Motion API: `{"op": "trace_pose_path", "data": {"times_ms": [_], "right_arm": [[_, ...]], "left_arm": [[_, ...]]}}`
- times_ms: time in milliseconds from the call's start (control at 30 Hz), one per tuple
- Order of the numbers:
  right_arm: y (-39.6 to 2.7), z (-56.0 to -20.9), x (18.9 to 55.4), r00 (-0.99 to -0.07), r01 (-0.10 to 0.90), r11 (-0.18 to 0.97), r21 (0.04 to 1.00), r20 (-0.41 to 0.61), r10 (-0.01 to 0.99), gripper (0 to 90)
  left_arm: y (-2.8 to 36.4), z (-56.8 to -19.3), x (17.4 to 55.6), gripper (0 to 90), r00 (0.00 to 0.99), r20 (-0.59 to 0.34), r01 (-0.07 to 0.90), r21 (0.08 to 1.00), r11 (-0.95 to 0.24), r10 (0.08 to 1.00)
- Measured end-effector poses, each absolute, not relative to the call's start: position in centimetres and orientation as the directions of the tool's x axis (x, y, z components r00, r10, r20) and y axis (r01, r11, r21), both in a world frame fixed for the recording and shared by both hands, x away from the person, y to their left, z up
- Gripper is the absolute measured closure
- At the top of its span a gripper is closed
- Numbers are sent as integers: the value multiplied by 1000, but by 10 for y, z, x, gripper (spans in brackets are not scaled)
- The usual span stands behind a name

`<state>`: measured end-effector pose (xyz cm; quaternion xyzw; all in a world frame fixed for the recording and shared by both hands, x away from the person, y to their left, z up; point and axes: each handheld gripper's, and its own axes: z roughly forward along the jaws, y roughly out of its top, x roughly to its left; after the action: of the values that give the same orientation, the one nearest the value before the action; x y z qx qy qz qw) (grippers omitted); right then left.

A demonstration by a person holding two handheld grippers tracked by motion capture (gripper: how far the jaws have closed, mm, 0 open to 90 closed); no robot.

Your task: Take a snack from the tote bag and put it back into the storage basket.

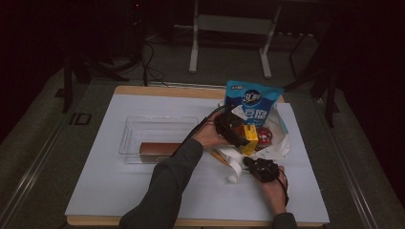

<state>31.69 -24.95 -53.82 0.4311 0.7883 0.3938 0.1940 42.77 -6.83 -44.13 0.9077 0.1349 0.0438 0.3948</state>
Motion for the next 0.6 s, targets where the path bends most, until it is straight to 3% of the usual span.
{"op": "trace_pose_path", "data": {"times_ms": [600], "right_arm": [[-249, -538, 316, -554, 523, 323, 789, 27, 832, 853]], "left_arm": [[-81, -452, 438, 128, 950, -44, 241, 732, -637, 309]]}}
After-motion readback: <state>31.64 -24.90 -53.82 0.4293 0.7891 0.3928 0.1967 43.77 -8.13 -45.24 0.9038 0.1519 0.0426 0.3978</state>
